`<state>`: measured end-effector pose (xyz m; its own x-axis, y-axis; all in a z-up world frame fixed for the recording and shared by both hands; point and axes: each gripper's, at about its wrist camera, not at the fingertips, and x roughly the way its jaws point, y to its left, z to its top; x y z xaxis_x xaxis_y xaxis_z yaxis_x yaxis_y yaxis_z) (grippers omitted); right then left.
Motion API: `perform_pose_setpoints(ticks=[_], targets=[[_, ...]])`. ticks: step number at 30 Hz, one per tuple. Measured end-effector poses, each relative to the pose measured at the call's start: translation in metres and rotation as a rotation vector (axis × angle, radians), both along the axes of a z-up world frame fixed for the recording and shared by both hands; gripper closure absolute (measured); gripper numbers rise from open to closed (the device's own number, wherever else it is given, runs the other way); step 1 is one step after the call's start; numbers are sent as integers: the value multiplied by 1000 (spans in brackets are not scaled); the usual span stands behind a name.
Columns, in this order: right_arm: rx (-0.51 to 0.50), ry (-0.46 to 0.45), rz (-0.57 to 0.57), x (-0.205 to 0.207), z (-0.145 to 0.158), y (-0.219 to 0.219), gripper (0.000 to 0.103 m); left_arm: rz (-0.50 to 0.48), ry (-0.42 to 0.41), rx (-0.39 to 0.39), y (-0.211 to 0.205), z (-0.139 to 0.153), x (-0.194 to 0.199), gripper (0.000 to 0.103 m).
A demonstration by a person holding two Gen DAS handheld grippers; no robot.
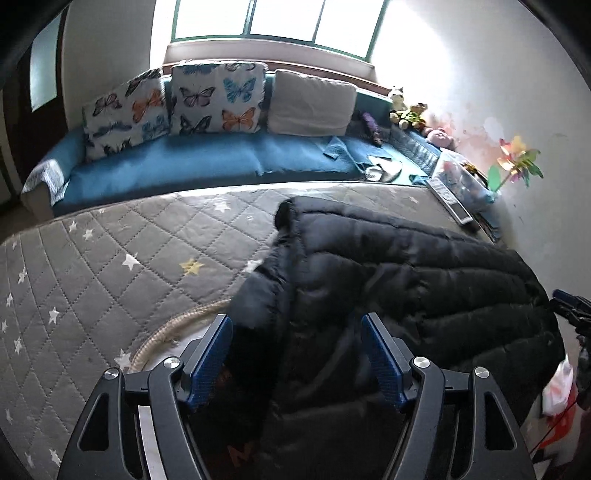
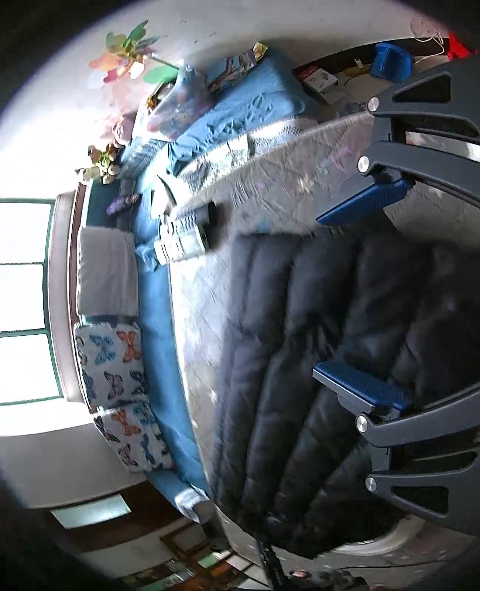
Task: Fold large clothes
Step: 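Lower the folded jacket onto the mattress and open both tools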
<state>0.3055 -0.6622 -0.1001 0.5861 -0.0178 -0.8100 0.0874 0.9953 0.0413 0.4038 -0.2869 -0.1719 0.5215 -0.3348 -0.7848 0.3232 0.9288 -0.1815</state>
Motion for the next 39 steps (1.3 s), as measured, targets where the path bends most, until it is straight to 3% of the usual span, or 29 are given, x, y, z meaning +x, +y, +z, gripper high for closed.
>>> perform_pose_setpoints(ticks=[4,9,17,21,34,39], targets=[[-60,113,4,4,-38,14,19,-30,17,97,-11,-12,-25,26],[-79,76,-41,-8,-21,19,19,-56,-37,117,-4,-7,-57,26],[-159,-15,-16,-41,1,56,19,-62,-140,95,1,35,-116,25],[-173,-51,-1,-57,5,75,18,-60,-188,121,5,55,-149,22],[-128,-112,-37,-93,7,113,15,-44,-224,116,35,73,-226,21],[-76,-134,-39,-108,5,130,9,-19,-225,102,51,72,-247,21]])
